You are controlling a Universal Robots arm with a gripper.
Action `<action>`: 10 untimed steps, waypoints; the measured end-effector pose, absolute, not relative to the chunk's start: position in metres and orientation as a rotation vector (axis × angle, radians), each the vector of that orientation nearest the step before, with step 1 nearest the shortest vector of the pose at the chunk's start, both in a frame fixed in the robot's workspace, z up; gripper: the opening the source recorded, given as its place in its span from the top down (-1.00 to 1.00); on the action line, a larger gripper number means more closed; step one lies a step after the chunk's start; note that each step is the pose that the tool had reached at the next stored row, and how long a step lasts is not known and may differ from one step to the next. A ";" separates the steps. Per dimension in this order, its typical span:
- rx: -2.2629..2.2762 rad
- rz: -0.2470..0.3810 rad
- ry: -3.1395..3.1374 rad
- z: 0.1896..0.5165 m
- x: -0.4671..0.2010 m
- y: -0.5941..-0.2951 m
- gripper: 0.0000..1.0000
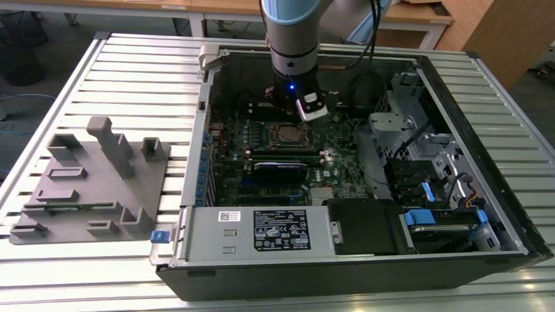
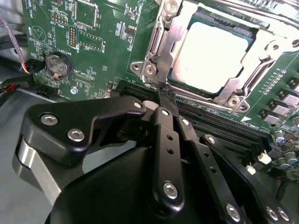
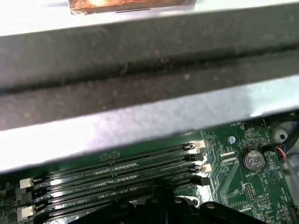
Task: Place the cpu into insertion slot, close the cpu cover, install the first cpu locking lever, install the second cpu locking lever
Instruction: 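Install the first cpu locking lever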
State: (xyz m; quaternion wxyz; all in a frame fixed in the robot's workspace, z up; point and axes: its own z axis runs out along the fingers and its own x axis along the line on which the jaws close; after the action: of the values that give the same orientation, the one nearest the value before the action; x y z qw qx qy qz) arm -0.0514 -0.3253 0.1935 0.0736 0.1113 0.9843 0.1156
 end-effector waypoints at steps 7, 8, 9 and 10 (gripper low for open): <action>0.335 0.359 2.955 0.195 -0.051 -0.325 0.79; 0.336 0.359 2.956 0.196 -0.051 -0.325 0.79; 0.336 0.359 2.957 0.198 -0.051 -0.325 0.79; 0.336 0.359 2.957 0.199 -0.051 -0.325 0.79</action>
State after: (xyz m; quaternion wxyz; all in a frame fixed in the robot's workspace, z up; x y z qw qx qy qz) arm -0.0514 -0.3254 0.1993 0.0717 0.1118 0.9839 0.1195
